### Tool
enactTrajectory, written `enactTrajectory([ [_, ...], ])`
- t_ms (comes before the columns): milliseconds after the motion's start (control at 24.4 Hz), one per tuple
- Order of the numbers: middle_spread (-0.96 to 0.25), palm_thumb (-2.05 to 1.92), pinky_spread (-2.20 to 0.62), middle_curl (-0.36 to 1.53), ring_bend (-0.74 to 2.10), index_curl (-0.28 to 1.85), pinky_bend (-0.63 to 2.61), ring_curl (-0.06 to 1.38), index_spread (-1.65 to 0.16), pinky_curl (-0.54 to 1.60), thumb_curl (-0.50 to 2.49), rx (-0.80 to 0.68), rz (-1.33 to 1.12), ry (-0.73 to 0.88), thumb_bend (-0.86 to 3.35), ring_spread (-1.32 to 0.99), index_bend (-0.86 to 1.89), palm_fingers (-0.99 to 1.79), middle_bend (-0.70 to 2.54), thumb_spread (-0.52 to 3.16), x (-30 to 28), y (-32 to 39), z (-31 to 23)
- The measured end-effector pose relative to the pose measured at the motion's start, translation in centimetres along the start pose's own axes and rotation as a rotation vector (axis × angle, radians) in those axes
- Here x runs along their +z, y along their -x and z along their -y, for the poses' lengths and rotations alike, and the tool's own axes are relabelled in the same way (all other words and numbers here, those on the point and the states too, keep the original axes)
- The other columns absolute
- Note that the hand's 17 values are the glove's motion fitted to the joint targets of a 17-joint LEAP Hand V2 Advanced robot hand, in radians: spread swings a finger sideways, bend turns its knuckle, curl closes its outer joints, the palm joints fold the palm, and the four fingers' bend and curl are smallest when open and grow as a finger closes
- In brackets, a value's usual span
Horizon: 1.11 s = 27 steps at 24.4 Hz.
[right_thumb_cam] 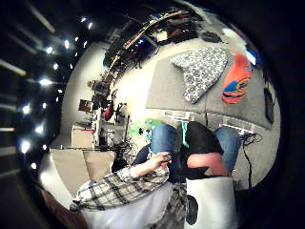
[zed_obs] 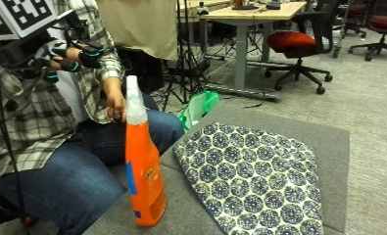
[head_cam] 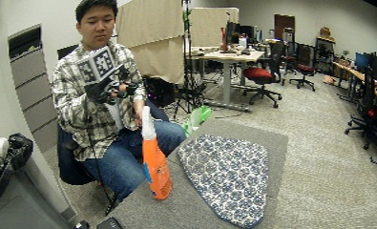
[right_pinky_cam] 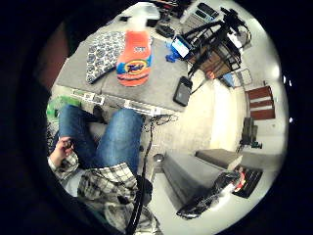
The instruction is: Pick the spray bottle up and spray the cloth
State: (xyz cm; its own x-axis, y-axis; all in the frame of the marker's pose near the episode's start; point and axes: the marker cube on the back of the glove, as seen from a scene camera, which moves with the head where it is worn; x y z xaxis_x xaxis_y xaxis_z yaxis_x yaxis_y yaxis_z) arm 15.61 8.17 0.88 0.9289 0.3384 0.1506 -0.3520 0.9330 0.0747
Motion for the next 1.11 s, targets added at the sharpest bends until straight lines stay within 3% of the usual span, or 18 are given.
enactTrajectory([
  [369, -0.01, 0.62, 0.24, 0.23, 0.34, 0.28, 0.49, 0.21, -0.31, 0.2, 0.38, 0.216, 0.082, -0.025, 0.07, 0.18, 0.16, 0.15, 0.18, 1.1, -0.9, -8.4, 0.8],
  [656, -0.01, 0.64, 0.24, 0.24, 0.35, 0.28, 0.51, 0.23, -0.31, 0.21, 0.39, 0.103, 0.228, 0.012, 0.02, 0.18, 0.15, 0.13, 0.18, 1.06, 0.6, -13.2, 3.9],
  [1108, -0.01, 0.7, 0.22, 0.28, 0.37, 0.29, 0.48, 0.24, -0.28, 0.21, 0.42, 0.052, 0.46, -0.002, -0.02, 0.13, 0.17, 0.27, 0.23, 1.02, 4.3, -16.8, 8.3],
])
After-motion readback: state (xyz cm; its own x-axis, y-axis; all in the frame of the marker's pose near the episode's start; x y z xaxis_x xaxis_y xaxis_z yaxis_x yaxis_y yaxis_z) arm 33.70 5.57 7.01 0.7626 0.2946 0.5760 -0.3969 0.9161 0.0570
